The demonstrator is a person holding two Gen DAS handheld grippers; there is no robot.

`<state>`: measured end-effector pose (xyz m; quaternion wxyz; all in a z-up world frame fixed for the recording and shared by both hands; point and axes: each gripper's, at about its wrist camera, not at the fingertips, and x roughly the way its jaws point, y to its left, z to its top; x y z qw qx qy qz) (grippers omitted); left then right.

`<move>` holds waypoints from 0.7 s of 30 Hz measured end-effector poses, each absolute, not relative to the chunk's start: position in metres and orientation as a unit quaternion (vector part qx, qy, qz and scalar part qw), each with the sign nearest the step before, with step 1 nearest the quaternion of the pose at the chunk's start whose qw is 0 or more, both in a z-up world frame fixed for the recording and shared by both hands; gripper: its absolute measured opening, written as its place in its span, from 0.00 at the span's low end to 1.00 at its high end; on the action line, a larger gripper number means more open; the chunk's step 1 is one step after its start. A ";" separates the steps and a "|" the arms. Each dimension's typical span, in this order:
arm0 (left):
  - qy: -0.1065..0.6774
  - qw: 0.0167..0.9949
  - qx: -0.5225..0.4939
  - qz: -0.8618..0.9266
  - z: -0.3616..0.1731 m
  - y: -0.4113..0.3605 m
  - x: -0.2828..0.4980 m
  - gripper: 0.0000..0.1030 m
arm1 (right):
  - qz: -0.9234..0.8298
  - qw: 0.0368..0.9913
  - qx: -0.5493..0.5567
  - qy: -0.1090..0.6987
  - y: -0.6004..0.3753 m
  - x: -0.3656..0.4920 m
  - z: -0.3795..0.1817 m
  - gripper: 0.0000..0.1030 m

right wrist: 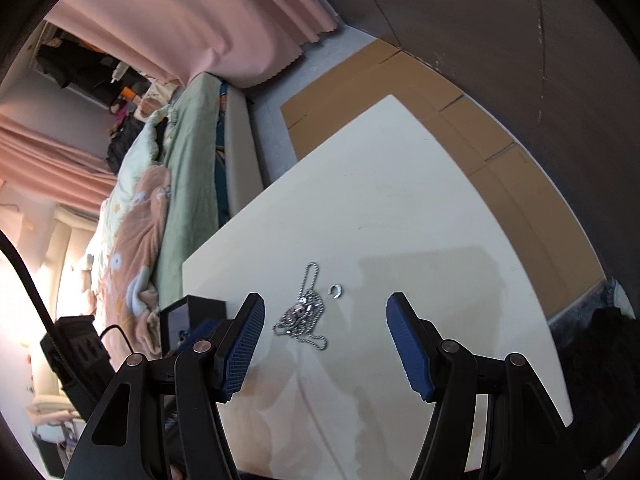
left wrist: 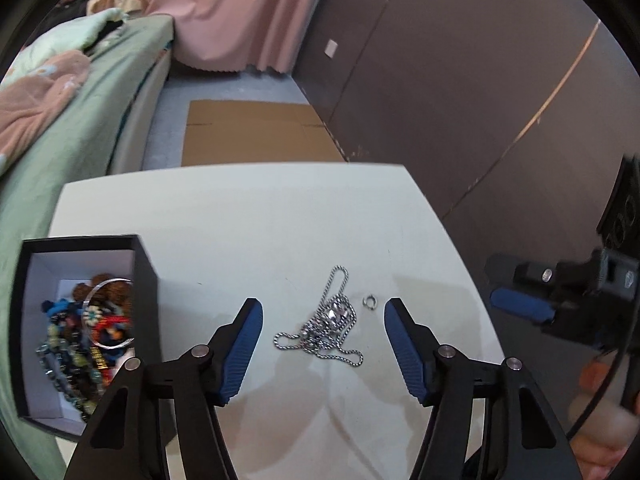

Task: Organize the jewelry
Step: 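Move both tools to the silver ball chain and grasp it with the left tool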

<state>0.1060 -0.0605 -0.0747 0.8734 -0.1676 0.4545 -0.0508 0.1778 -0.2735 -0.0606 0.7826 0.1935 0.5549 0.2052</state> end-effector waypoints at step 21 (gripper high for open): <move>0.500 0.863 -0.058 -0.042 -0.115 -0.086 0.128 0.13 | 0.181 0.769 0.160 0.592 -0.259 0.197 -0.080 0.62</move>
